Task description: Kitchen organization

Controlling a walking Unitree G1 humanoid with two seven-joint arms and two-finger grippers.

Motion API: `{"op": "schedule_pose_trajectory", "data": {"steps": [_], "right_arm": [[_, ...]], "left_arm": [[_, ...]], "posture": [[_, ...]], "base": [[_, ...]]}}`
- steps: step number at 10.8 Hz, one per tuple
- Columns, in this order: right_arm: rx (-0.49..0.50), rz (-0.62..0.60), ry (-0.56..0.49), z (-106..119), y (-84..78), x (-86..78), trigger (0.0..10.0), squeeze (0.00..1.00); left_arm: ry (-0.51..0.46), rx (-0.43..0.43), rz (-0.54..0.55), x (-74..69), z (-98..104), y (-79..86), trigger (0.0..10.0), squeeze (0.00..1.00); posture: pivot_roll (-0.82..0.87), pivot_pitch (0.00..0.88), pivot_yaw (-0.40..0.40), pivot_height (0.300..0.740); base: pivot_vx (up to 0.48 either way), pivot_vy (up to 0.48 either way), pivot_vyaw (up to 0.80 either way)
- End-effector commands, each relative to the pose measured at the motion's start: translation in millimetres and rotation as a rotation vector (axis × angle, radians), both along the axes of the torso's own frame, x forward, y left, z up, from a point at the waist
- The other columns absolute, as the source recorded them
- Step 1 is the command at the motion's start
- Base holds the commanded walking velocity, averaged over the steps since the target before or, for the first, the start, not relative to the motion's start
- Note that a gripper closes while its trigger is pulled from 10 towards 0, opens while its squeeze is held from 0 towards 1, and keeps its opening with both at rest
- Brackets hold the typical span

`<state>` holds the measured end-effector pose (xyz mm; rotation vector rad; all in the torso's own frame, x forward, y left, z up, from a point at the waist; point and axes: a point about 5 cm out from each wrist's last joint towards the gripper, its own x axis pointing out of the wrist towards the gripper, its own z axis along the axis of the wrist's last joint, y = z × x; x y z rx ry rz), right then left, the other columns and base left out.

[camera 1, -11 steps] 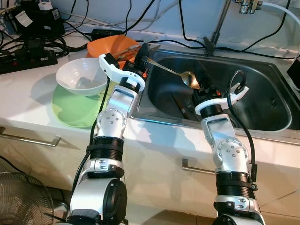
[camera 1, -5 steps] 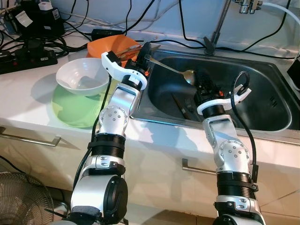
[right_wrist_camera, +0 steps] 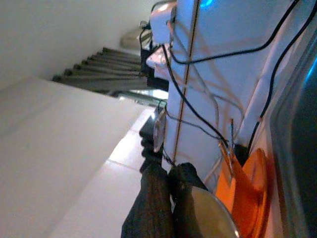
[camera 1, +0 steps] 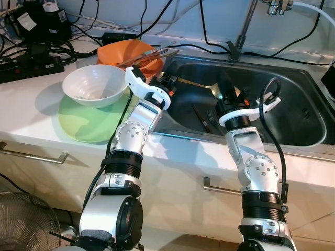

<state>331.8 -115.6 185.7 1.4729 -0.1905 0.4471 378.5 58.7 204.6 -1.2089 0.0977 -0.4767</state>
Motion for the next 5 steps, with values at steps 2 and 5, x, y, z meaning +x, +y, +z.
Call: {"op": "schedule_pose_trajectory", "data": {"steps": [2, 5], "right_arm": [[0.124, 0.017, -0.021, 12.4, 19.0, 3.4, 0.0, 0.0], [0.114, -0.023, -0.015, 13.3, 11.9, 8.2, 0.0, 0.0]], "left_arm": [[-0.02, -0.051, -0.117, -10.6, 13.3, -46.6, 10.0, 1.0], [-0.06, -0.007, -0.153, -13.6, 16.2, -49.7, 10.0, 0.0]], "posture": [[0.04, 0.001, 0.001, 0.74], [0.04, 0.0, 0.001, 0.74]], "base": [[0.0, 0.0, 0.0], [0.0, 0.0, 0.0]]}}
